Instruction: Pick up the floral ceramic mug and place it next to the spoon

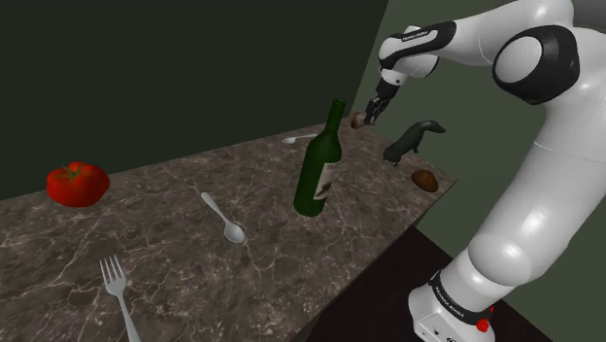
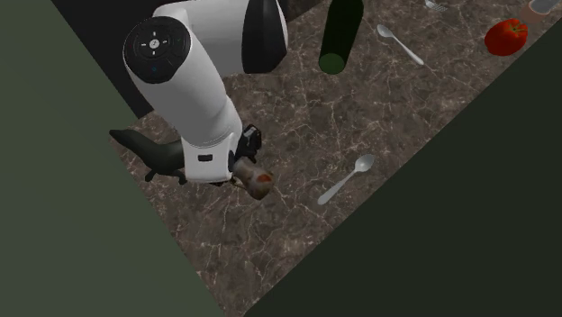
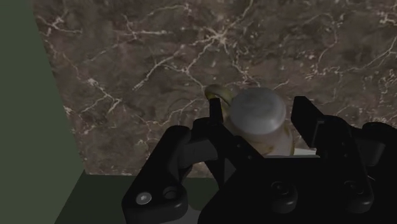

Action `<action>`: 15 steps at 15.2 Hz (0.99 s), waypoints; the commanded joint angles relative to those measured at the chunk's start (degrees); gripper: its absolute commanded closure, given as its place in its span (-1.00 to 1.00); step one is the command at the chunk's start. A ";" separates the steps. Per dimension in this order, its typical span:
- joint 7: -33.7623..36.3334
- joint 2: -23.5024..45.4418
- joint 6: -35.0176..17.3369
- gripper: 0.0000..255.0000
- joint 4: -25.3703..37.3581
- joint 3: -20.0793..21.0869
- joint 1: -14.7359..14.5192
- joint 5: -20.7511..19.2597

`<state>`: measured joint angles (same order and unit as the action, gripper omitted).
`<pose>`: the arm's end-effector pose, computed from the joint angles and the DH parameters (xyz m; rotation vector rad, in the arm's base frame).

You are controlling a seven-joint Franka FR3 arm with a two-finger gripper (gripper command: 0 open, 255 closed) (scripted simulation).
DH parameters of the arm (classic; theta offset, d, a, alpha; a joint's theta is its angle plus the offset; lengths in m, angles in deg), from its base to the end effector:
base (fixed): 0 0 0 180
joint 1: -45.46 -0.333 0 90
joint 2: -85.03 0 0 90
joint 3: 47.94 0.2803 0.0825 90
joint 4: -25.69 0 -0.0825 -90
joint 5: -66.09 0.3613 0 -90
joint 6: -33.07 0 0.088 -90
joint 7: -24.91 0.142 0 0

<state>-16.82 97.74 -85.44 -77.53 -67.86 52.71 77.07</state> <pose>0.5423 -0.2518 0.3744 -3.0801 -0.2743 -0.1615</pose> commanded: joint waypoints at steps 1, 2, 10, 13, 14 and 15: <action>0.27 -0.43 1.41 1.00 1.02 -0.08 -0.01 -0.28; 0.41 -0.63 2.10 1.00 1.54 -0.11 -0.02 -0.41; 7.64 -8.14 1.05 1.00 -5.82 1.90 -4.32 -3.83; 12.01 -11.75 -0.26 1.00 -10.18 3.62 -6.49 -5.37; 13.48 -12.84 -0.64 1.00 -11.48 4.27 -7.15 -5.83; 14.96 -13.89 -0.98 1.00 -12.72 4.94 -7.81 -6.24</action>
<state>-3.45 84.30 -85.89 -89.44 -63.62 45.64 71.07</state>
